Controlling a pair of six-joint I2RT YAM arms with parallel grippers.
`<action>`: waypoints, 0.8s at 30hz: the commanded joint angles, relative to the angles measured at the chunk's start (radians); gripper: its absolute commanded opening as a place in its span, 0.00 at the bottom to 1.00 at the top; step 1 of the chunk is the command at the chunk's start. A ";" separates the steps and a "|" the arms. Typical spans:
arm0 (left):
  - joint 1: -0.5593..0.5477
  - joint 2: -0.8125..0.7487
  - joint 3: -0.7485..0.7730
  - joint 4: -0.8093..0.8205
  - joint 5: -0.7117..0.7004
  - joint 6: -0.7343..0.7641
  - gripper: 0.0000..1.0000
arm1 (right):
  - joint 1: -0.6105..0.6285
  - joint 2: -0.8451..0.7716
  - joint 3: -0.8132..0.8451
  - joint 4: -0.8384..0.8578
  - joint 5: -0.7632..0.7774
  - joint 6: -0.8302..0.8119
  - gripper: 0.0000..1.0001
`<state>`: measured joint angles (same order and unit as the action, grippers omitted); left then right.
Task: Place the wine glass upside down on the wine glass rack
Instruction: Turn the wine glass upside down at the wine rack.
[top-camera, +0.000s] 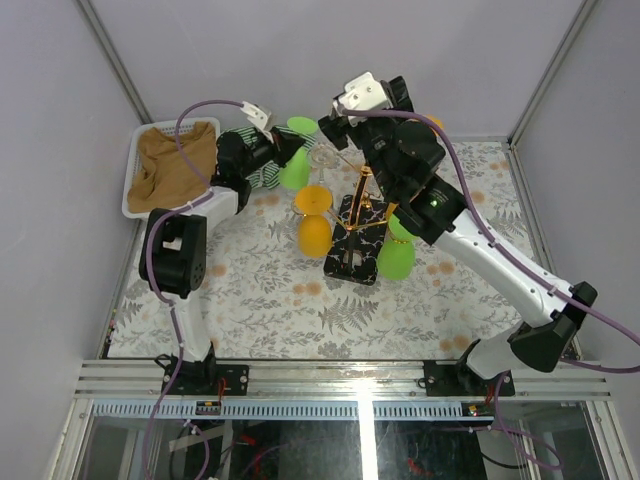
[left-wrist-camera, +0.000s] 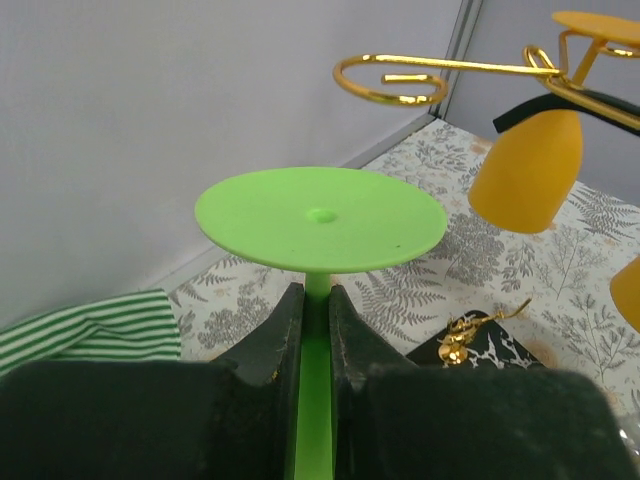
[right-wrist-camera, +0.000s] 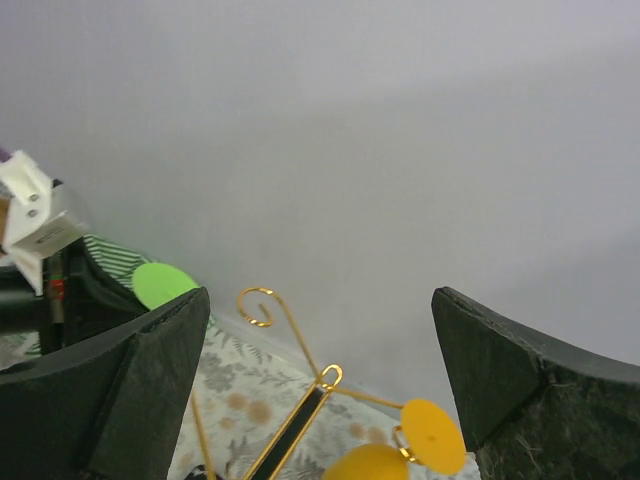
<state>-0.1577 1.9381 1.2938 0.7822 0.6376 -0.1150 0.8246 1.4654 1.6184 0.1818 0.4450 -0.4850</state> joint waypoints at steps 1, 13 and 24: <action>-0.009 0.033 0.080 0.112 0.038 -0.014 0.00 | -0.030 0.029 0.087 0.017 0.068 -0.121 0.99; -0.019 0.010 0.085 0.147 0.104 -0.051 0.00 | -0.178 0.070 0.108 0.055 0.153 -0.162 0.99; -0.043 0.097 0.161 0.306 0.146 -0.144 0.00 | -0.260 0.113 0.123 0.051 0.141 -0.188 0.99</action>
<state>-0.1841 1.9953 1.3945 0.9363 0.7586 -0.2184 0.5915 1.5635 1.7016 0.1959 0.5648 -0.6228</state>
